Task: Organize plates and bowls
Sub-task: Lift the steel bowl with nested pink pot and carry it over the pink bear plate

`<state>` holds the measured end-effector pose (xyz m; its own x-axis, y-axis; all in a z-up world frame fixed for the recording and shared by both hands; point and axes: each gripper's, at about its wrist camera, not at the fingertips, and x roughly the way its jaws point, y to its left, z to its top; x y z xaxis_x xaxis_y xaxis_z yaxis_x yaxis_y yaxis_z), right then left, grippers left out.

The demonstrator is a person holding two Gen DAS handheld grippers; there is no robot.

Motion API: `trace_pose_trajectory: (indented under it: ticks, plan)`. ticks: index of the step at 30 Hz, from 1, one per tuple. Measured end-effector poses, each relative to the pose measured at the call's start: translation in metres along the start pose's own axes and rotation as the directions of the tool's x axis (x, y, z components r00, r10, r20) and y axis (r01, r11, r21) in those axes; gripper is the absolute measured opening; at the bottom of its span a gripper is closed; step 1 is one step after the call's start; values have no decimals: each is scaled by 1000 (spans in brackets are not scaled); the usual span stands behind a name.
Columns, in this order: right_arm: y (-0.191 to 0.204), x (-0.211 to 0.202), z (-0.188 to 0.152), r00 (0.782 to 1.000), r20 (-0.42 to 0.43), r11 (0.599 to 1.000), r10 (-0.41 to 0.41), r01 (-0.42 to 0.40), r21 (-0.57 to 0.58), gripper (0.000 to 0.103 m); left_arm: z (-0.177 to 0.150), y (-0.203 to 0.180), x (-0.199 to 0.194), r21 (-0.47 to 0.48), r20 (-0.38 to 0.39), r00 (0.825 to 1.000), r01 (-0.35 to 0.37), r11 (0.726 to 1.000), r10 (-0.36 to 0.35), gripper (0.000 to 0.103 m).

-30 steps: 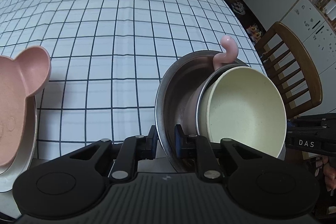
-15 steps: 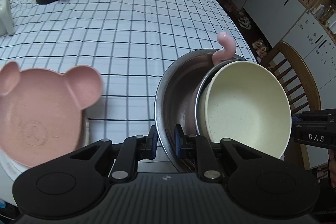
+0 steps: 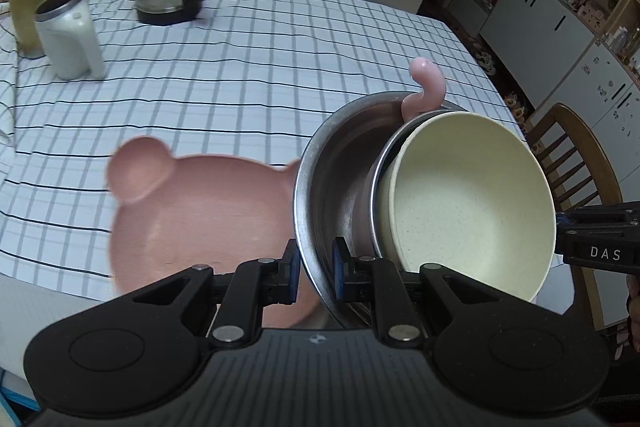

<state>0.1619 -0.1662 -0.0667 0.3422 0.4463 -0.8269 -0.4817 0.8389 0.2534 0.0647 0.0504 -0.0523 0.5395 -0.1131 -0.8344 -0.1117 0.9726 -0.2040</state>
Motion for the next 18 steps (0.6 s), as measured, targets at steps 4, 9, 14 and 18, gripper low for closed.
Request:
trace_pose_trajectory:
  ticks: [4, 9, 14, 18]
  plan:
    - [34, 17, 7, 1000, -4, 1000, 13, -13, -7, 16, -1, 37, -9, -6, -4, 1000, -17, 1000, 17, 15]
    - [69, 42, 13, 999, -19, 999, 28, -29, -14, 16, -5, 79, -9, -21, -14, 999, -37, 999, 37, 15]
    - [95, 68, 16, 999, -26, 999, 33, -34, -36, 16, -10, 111, -1, -30, -33, 998, -52, 998, 51, 15]
    - [108, 88, 17, 998, -39, 999, 38, -40, -34, 16, -13, 125, 6, -36, -45, 997, -62, 997, 60, 15]
